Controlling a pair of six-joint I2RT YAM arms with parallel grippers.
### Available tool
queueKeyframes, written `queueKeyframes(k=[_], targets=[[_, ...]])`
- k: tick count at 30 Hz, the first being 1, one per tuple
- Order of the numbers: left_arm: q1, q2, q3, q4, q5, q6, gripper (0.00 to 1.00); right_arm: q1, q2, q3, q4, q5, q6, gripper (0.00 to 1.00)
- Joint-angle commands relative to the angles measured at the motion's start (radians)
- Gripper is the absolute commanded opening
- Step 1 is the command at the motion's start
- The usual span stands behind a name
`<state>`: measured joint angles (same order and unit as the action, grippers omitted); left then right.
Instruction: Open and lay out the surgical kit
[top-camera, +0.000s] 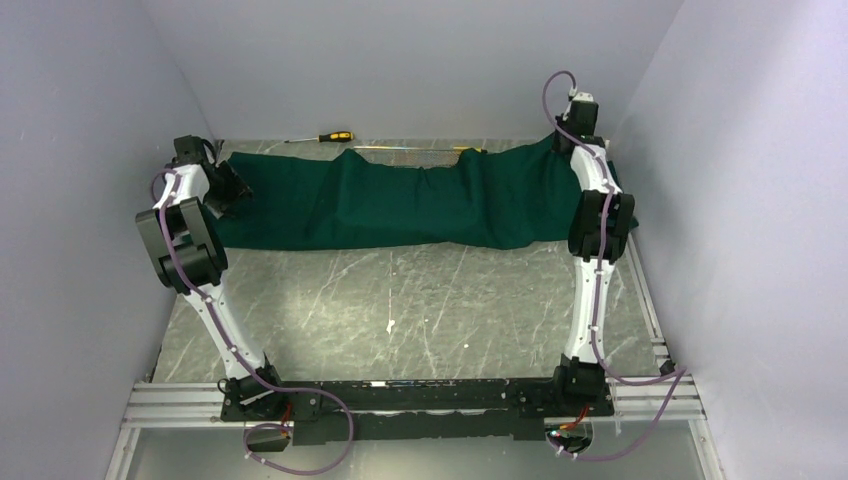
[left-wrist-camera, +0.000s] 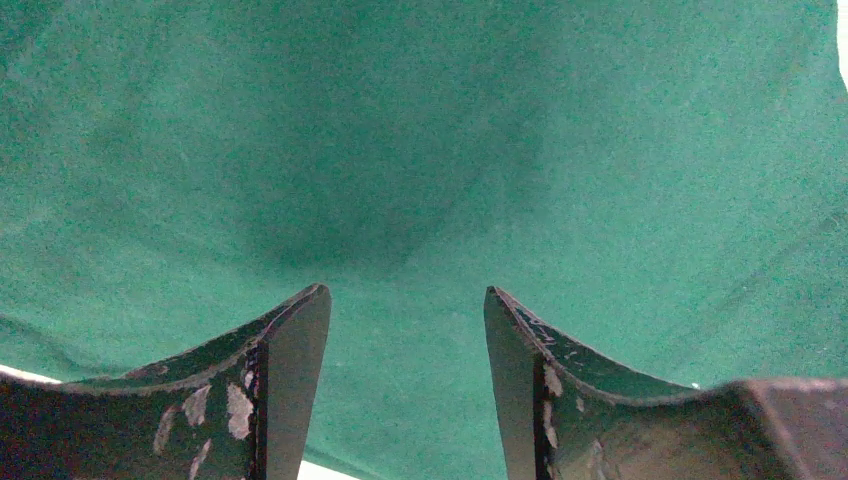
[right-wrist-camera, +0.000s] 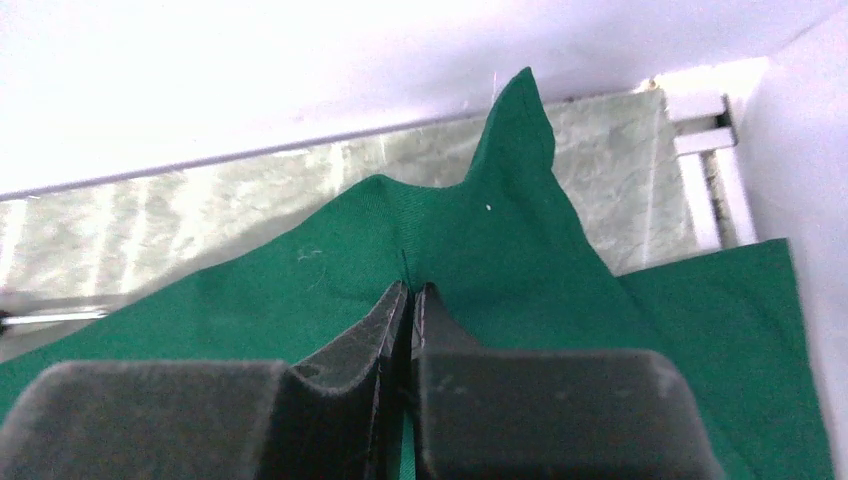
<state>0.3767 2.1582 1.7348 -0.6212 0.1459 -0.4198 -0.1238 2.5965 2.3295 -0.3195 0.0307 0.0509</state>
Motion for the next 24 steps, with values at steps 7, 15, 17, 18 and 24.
queueKeyframes(k=[7, 15, 17, 18, 24], targets=[[0.007, -0.062, -0.020, 0.105, 0.026, 0.047, 0.64, 0.034, -0.232, -0.101, 0.067, 0.060, -0.042, 0.05], [0.008, -0.084, -0.047, 0.164, 0.026, 0.020, 0.63, 0.064, -0.422, -0.292, -0.047, 0.129, 0.048, 0.00], [0.007, -0.092, -0.058, 0.184, 0.014, 0.006, 0.62, 0.068, -0.482, -0.374, -0.074, 0.160, 0.116, 0.00], [0.008, -0.093, -0.057, 0.184, 0.006, 0.000, 0.62, 0.068, -0.516, -0.423, -0.090, 0.173, 0.152, 0.00], [0.007, -0.092, -0.054, 0.170, -0.018, -0.015, 0.62, 0.070, -0.704, -0.684, -0.207, 0.287, 0.332, 0.00]])
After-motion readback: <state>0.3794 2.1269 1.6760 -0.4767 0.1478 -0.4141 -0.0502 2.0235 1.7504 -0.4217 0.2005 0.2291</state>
